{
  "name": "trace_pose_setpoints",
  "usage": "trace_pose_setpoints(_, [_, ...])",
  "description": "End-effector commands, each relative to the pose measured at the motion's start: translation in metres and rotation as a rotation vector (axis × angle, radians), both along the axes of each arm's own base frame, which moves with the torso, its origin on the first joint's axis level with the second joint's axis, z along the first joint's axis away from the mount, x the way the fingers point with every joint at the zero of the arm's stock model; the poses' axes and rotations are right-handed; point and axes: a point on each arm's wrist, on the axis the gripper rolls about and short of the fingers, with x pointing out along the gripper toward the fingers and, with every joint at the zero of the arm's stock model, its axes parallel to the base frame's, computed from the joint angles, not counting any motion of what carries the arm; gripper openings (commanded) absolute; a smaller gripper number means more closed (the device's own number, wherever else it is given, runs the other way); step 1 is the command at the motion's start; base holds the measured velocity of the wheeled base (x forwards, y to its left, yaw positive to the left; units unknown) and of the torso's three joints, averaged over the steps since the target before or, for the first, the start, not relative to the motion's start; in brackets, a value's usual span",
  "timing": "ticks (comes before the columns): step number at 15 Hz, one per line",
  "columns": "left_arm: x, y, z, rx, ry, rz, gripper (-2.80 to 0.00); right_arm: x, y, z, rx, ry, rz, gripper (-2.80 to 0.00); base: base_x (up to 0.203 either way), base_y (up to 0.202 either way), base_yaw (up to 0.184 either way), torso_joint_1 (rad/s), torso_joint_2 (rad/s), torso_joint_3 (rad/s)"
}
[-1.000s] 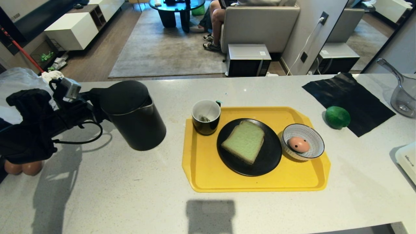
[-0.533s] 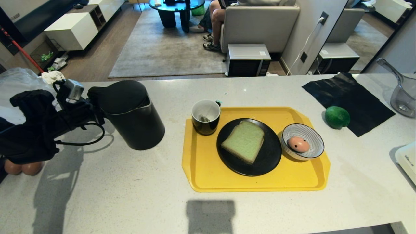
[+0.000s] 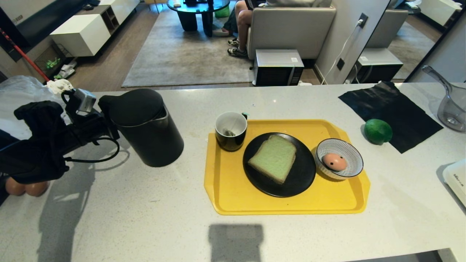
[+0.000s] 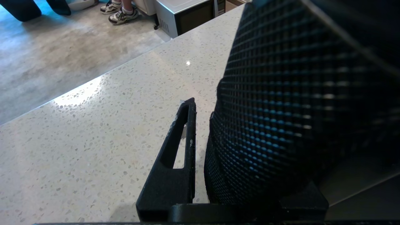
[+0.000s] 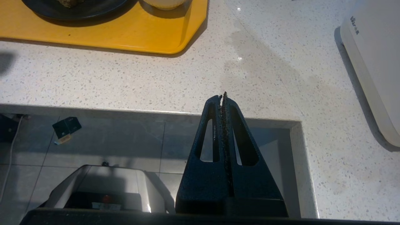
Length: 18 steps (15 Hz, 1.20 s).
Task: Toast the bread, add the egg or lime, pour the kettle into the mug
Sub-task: Pick up the kettle
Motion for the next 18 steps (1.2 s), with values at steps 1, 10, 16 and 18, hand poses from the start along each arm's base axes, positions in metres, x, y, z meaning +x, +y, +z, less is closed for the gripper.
trace_pose_setpoints(1, [-0.001,0.001,0.002,0.001,-0.007,-0.002,-2.8,0.0,0.0,0.0,0.0,0.001,0.001,-2.8,0.0,0.0,0.0,0.0,0.0,0.0])
trace_pose_setpoints(10, [-0.005,-0.003,0.028,-0.094,-0.077,-0.008,-2.8,0.0,0.0,0.0,0.0,0.001,0.001,-2.8,0.0,0.0,0.0,0.0,0.0,0.0])
trace_pose_setpoints(16, [-0.005,-0.009,0.044,-0.164,-0.141,-0.01,-2.8,0.0,0.0,0.0,0.0,0.001,0.001,-2.8,0.0,0.0,0.0,0.0,0.0,0.0])
trace_pose_setpoints(18, [-0.005,-0.01,0.049,-0.166,-0.158,-0.008,-2.8,0.0,0.0,0.0,0.0,0.001,0.001,-2.8,0.0,0.0,0.0,0.0,0.0,0.0])
